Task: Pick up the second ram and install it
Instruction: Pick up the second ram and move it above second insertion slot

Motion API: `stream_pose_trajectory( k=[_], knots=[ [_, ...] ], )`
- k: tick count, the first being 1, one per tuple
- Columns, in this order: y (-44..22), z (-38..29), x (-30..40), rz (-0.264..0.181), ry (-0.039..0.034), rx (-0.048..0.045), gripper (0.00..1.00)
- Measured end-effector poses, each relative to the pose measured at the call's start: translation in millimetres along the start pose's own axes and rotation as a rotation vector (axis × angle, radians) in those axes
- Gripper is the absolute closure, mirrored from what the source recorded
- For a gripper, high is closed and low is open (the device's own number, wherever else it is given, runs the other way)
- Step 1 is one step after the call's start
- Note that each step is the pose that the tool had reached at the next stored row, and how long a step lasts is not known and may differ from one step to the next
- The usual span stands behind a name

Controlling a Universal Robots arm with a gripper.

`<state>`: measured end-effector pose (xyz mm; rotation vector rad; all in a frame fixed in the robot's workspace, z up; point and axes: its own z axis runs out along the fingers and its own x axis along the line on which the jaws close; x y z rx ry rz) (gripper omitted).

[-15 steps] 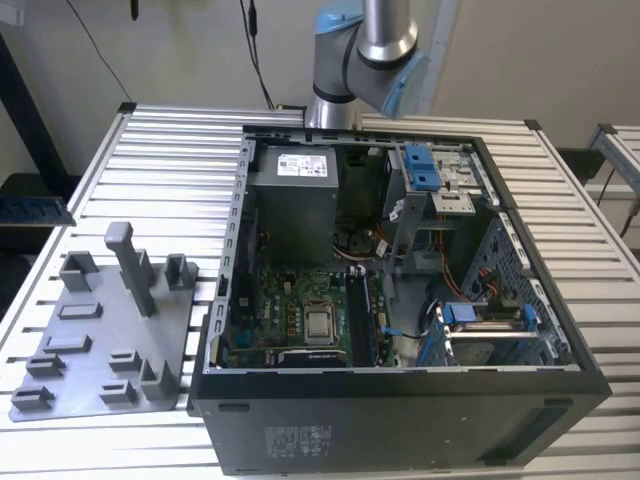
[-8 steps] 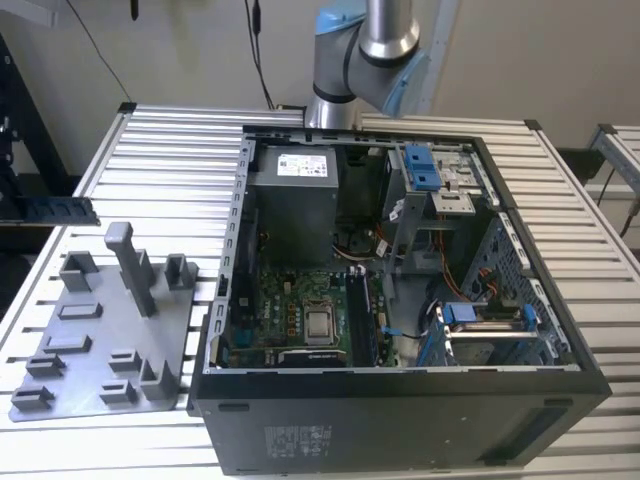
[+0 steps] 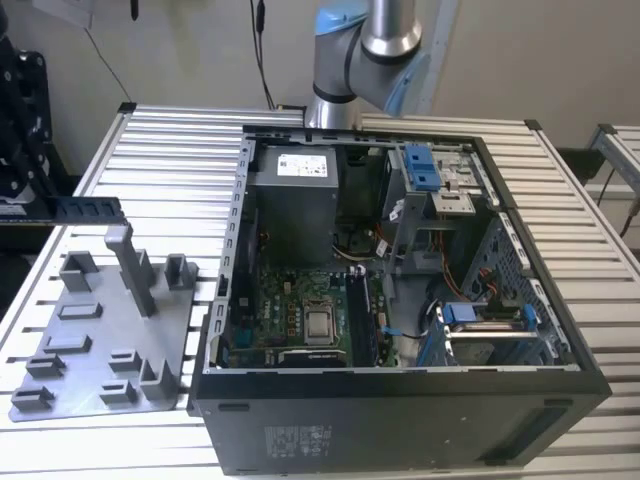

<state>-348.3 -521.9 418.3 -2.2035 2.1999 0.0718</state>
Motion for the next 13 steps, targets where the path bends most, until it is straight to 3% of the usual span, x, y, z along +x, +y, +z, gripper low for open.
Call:
stream_pose_trajectory(
  k=[13],
  knots=[
    [-37.9,-0.5,-0.1,-0.003,0.0000,-0.0017,0.86]
  ],
)
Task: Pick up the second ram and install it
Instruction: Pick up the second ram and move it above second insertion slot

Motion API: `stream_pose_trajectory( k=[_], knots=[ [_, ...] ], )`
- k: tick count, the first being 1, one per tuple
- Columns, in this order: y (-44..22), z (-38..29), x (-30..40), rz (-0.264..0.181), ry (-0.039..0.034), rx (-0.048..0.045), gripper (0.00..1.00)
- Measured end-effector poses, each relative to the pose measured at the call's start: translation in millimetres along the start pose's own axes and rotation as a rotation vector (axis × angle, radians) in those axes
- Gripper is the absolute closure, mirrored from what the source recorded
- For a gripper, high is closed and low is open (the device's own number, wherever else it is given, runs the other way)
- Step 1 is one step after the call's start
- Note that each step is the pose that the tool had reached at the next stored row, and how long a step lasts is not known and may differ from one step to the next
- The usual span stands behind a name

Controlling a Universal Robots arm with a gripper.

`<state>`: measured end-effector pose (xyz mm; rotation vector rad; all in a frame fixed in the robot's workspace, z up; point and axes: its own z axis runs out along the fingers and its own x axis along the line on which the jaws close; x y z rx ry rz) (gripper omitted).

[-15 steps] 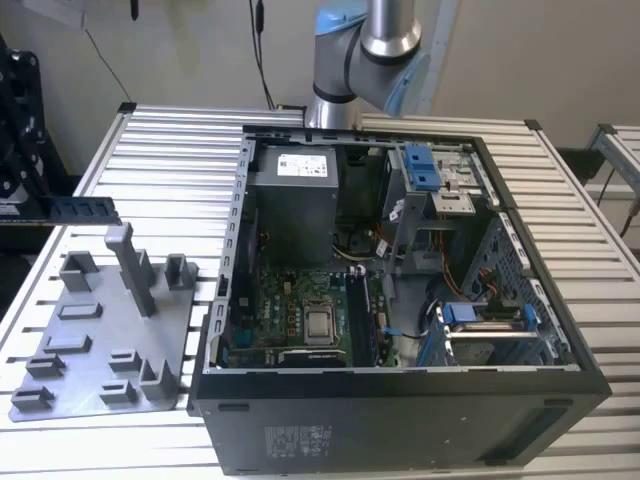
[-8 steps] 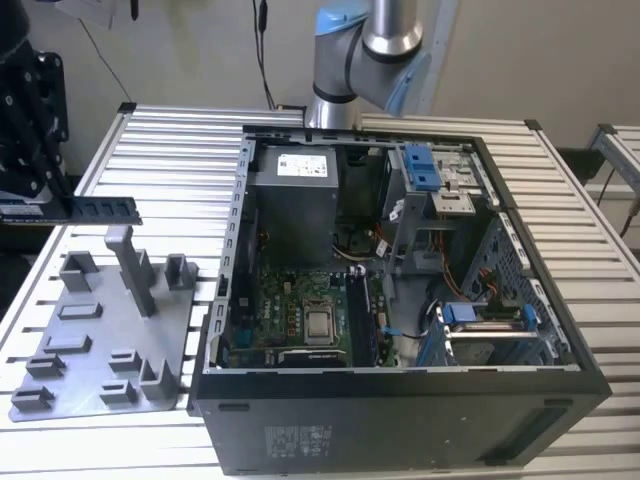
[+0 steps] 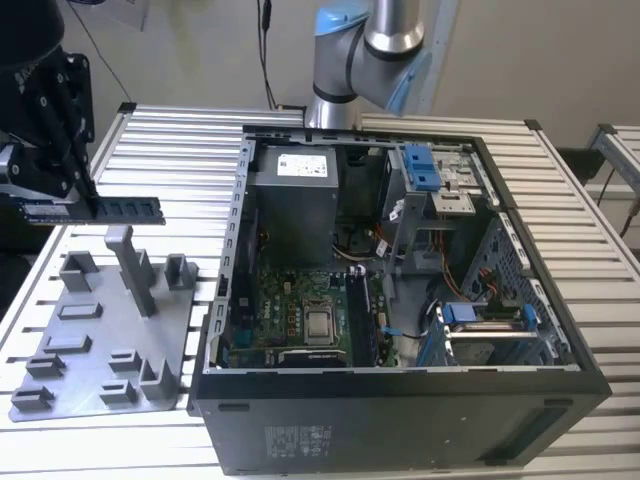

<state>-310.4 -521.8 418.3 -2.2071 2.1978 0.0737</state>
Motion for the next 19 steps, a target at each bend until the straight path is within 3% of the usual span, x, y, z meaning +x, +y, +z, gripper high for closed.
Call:
stream_pose_trajectory(
  k=[8,19],
  knots=[
    [-22.3,-0.3,0.1,-0.003,0.0000,0.0000,0.86],
    [-48.1,-0.7,0.2,-0.006,0.0001,-0.0002,0.86]
  ],
)
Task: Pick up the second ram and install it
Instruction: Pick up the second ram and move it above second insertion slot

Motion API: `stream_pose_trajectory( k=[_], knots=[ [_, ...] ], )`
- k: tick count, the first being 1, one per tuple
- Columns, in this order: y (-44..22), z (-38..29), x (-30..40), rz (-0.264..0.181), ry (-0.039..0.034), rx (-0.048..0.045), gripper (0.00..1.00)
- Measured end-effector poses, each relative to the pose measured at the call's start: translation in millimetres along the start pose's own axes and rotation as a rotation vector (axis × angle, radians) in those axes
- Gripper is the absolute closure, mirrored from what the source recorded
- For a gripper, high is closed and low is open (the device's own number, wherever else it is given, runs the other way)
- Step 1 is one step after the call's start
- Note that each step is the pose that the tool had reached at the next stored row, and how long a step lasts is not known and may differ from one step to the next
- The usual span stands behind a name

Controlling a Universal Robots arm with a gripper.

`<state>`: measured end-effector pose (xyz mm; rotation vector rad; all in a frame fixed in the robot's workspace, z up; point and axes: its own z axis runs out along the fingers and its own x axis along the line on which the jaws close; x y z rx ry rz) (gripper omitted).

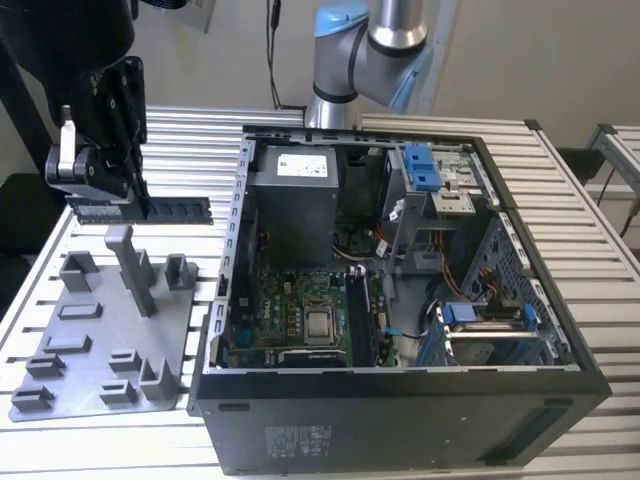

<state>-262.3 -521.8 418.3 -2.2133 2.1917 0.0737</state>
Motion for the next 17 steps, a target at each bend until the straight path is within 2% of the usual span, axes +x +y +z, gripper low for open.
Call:
stream_pose_trajectory(
  k=[17],
  knots=[
    [-40.4,-0.6,0.2,-0.003,0.0001,-0.0001,0.86]
  ],
)
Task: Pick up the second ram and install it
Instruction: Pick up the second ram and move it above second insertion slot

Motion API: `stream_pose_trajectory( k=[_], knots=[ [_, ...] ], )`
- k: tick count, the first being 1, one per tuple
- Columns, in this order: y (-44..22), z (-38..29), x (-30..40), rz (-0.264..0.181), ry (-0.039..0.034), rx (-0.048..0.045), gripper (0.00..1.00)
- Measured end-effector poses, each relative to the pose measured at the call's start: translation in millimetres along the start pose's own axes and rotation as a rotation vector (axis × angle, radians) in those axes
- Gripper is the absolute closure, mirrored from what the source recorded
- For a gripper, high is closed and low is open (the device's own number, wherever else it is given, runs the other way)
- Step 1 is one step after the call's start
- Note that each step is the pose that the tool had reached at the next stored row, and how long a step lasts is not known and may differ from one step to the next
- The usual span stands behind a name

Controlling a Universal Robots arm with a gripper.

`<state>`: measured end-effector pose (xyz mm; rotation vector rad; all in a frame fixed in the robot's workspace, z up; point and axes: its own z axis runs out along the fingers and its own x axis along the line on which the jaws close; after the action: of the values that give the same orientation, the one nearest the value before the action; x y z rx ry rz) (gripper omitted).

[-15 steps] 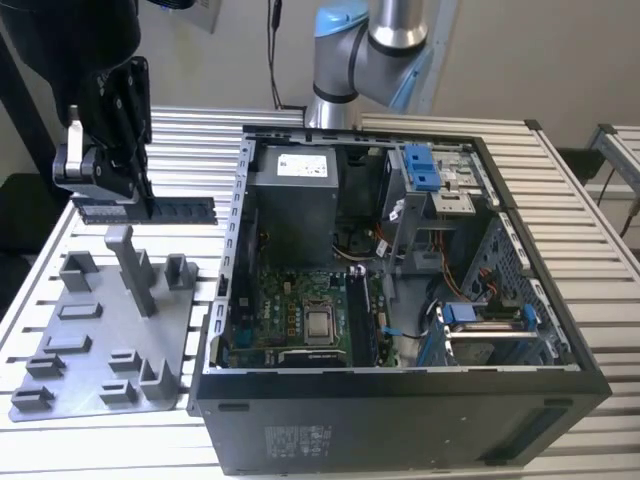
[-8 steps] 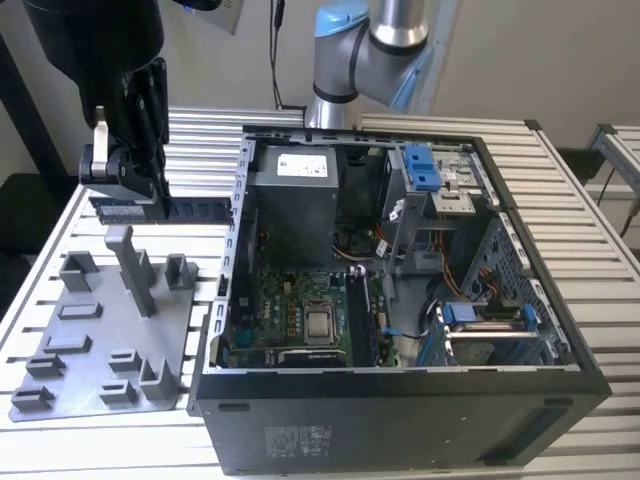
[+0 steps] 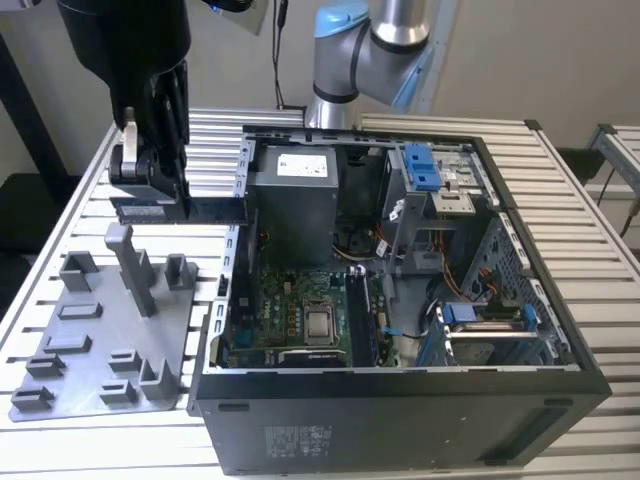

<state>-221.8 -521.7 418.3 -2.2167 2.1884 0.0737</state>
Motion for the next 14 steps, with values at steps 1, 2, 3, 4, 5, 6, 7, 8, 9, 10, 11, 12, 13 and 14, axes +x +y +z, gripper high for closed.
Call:
stream_pose_trajectory(
  k=[1,2,3,4,5,6,7,8,9,10,11,12,13,14],
  knots=[
    [-2.7,-0.1,0.0,0.000,0.0000,0.0000,0.86],
    [-5.3,-0.1,0.0,0.000,0.0001,-0.0001,0.86],
    [-8.0,-0.1,0.1,-0.001,0.0001,-0.0001,0.86],
    [-10.7,-0.1,0.1,-0.001,-0.0001,0.0000,0.86],
    [-13.4,-0.2,0.1,-0.001,-0.0001,0.0000,0.86],
    [-16.1,-0.2,0.1,-0.001,0.0000,0.0000,0.86],
    [-18.9,-0.3,0.1,-0.001,0.0001,-0.0001,0.86],
    [-21.5,-0.3,0.2,-0.001,0.0000,-0.0001,0.86],
    [-24.3,-0.4,0.2,-0.002,0.0000,-0.0001,0.86],
    [-27.0,-0.4,0.2,-0.002,0.0000,-0.0001,0.86],
    [-29.8,-0.5,0.2,-0.002,0.0001,-0.0002,0.86],
    [-32.5,-0.5,0.2,-0.002,0.0000,-0.0001,0.86],
    [-35.2,-0.6,0.2,-0.002,0.0001,-0.0002,0.86],
    [-38.0,-0.6,0.3,-0.002,0.0000,-0.0001,0.86]
  ],
)
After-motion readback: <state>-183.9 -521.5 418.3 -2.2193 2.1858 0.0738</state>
